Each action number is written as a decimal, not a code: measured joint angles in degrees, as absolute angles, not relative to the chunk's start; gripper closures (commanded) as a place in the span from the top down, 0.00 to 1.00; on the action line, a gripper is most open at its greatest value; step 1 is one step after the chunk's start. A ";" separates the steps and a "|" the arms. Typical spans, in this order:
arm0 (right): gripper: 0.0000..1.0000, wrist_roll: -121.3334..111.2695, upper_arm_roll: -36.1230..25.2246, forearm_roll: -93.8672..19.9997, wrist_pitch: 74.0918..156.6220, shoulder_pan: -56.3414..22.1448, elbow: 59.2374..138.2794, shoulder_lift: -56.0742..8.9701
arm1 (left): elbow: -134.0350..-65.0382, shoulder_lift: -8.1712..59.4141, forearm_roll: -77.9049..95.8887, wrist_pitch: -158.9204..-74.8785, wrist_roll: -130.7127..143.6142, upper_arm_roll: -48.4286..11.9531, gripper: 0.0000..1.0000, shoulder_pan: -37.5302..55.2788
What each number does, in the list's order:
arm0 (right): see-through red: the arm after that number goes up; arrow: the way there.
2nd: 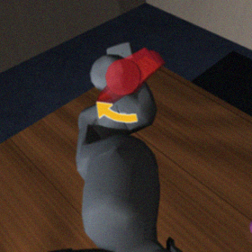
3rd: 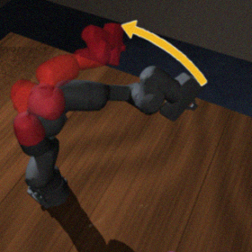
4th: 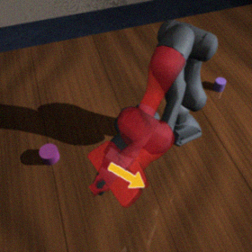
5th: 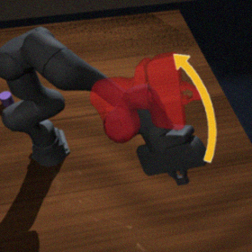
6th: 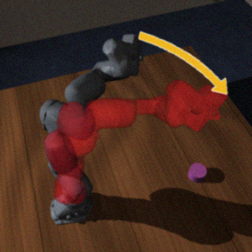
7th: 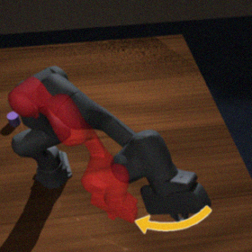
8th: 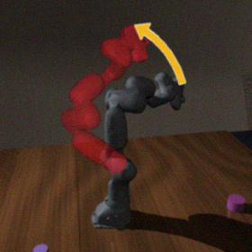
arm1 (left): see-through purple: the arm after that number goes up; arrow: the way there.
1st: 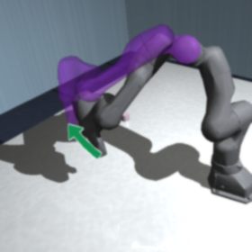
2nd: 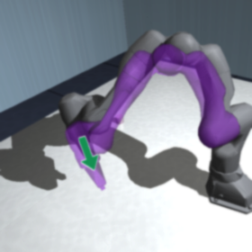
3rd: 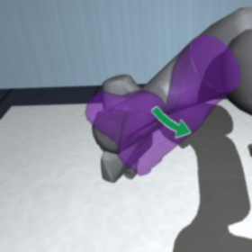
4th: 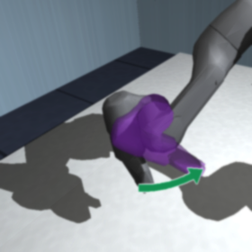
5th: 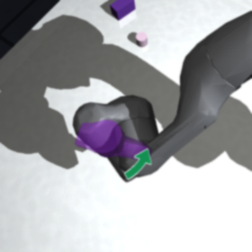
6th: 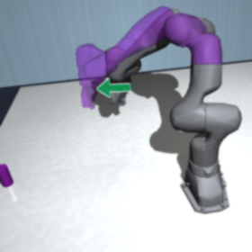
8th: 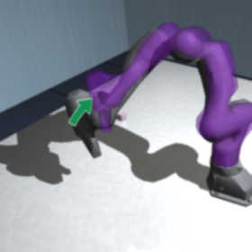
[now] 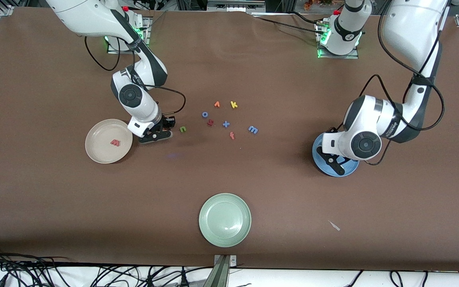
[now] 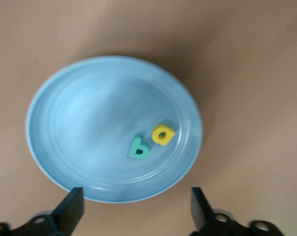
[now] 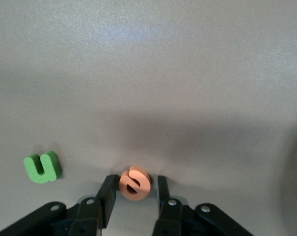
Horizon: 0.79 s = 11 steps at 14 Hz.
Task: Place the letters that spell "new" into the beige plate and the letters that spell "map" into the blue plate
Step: 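Drop the e on the white plate while the left gripper grasps the m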
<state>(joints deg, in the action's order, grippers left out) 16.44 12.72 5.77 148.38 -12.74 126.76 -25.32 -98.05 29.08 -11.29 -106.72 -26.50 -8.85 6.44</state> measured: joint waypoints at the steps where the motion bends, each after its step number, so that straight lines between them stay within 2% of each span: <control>1: 0.41 16.44 12.72 5.77 148.39 -12.75 126.73 -25.34 | -97.64 28.36 -11.28 -106.33 -23.09 -10.21 1.00 6.64; 5: 0.34 16.43 12.73 5.77 148.61 -12.76 126.69 -25.49 | -97.37 28.46 -11.28 -105.95 -2.65 -16.70 1.00 7.97; 11: 0.19 16.42 12.71 5.78 148.78 -12.75 126.65 -25.47 | -95.57 30.93 -5.76 -107.33 12.84 -17.97 1.00 9.97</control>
<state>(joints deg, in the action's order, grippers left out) 16.42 12.71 5.78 148.78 -12.75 126.65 -25.47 -95.57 30.93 -5.76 -107.33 12.84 -17.97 9.97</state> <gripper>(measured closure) 0.718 0.000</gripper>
